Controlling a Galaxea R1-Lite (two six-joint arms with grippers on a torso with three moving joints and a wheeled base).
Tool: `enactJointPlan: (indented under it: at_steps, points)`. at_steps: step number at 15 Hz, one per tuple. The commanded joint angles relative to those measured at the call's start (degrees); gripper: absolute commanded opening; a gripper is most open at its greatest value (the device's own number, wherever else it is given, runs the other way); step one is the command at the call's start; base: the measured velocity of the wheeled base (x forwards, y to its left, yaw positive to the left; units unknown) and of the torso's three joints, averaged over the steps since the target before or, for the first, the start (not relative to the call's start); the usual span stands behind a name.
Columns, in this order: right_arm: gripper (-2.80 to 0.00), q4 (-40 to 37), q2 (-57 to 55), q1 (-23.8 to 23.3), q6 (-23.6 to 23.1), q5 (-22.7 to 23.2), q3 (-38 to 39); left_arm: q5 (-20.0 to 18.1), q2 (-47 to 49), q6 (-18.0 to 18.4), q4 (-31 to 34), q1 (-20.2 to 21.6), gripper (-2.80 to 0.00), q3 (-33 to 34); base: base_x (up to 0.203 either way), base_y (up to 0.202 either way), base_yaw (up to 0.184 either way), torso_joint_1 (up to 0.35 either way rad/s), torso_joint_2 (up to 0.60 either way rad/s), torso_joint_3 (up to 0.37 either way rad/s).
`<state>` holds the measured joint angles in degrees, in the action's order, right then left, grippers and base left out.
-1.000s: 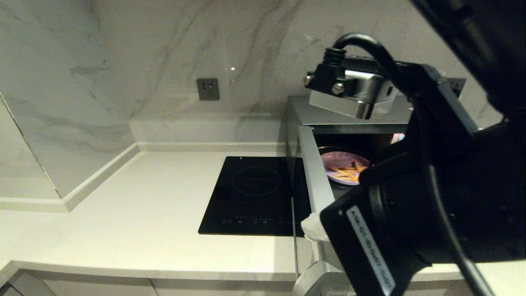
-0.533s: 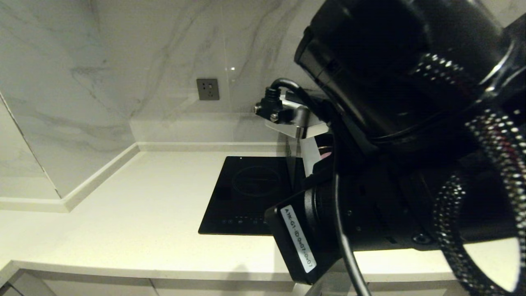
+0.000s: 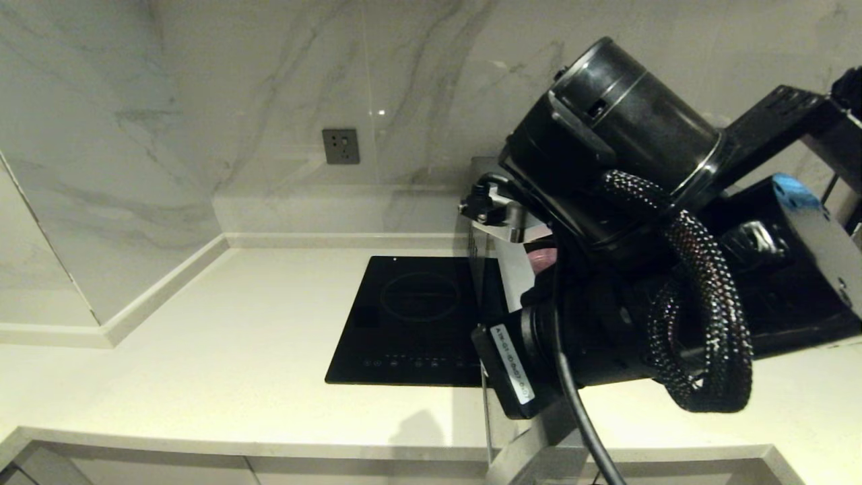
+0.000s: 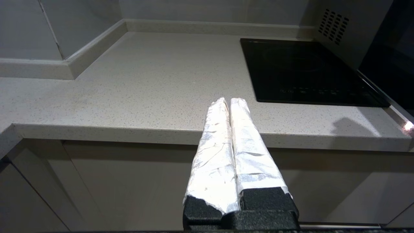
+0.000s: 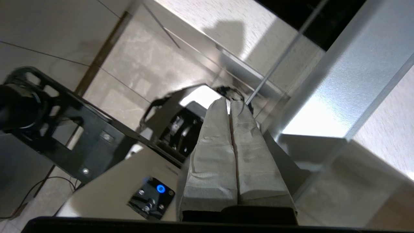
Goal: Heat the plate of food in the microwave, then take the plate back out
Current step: Close the microwave oven
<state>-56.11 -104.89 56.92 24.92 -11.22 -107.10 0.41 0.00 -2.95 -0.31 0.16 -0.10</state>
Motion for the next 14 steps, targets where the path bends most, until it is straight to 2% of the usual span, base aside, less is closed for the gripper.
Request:
enactJointPlan:
  at_steps: [1, 6, 10, 14]
  points:
    - [-2.8, 0.4, 2.8, -2.2, 0.2, -0.1, 3.9, 0.0, 0.0, 0.0, 0.0, 0.0, -2.8, 0.0, 0.0, 0.0, 0.0, 0.0, 0.0, 0.0]
    - [-2.8, 5.4, 8.9, -4.0, 0.2, -0.6, 14.0, 0.0, 0.0, 0.0, 0.0, 0.0, -2.8, 0.0, 0.0, 0.0, 0.0, 0.0, 0.0, 0.0]
    - [-2.8, 12.8, 14.1, -5.3, 0.3, -7.2, 25.6, 0.0, 0.0, 0.0, 0.0, 0.0, -2.8, 0.0, 0.0, 0.0, 0.0, 0.0, 0.0, 0.0]
    - [-2.8, 14.5, 20.7, -13.3, 3.4, -8.8, 32.3, 0.0, 0.0, 0.0, 0.0, 0.0, -2.8, 0.0, 0.0, 0.0, 0.0, 0.0, 0.0, 0.0]
